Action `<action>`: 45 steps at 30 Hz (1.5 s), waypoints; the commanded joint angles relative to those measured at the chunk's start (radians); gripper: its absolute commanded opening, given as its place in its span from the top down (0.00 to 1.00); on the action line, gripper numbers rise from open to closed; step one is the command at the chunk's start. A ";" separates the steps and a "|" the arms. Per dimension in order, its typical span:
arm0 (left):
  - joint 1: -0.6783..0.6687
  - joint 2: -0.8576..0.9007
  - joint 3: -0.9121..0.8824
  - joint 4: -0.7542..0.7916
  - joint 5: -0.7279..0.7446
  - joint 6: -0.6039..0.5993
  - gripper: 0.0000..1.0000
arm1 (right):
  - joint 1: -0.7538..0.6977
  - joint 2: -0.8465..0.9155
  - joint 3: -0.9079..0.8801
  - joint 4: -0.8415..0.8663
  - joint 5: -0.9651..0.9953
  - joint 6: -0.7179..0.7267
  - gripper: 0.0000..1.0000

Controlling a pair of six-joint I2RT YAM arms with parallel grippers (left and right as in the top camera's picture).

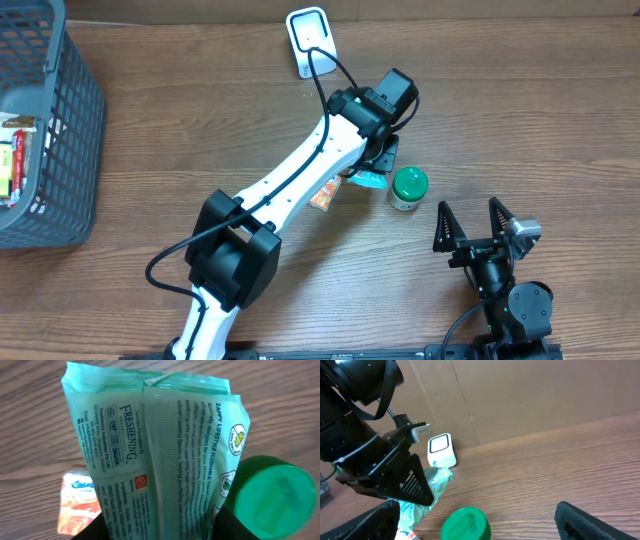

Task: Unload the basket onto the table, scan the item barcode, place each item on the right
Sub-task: 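Place the jar and items in a row on the table, release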

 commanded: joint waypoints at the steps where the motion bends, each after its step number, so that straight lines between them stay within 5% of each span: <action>1: -0.016 -0.043 -0.045 0.009 -0.076 -0.043 0.63 | -0.007 -0.009 -0.010 0.002 0.006 -0.003 0.00; 9: -0.043 -0.043 -0.210 0.155 0.029 -0.068 0.62 | -0.007 -0.009 -0.010 0.002 0.006 -0.003 0.00; 18: -0.010 -0.043 -0.197 0.143 0.025 -0.054 0.42 | -0.007 -0.009 -0.010 0.002 0.006 -0.003 0.00; 33: 0.225 -0.048 -0.103 -0.119 -0.095 0.032 0.43 | -0.007 -0.009 -0.010 0.002 0.006 -0.003 0.00; 45: 0.249 -0.043 -0.310 -0.001 -0.098 0.031 0.45 | -0.007 -0.009 -0.010 0.002 0.006 -0.003 0.00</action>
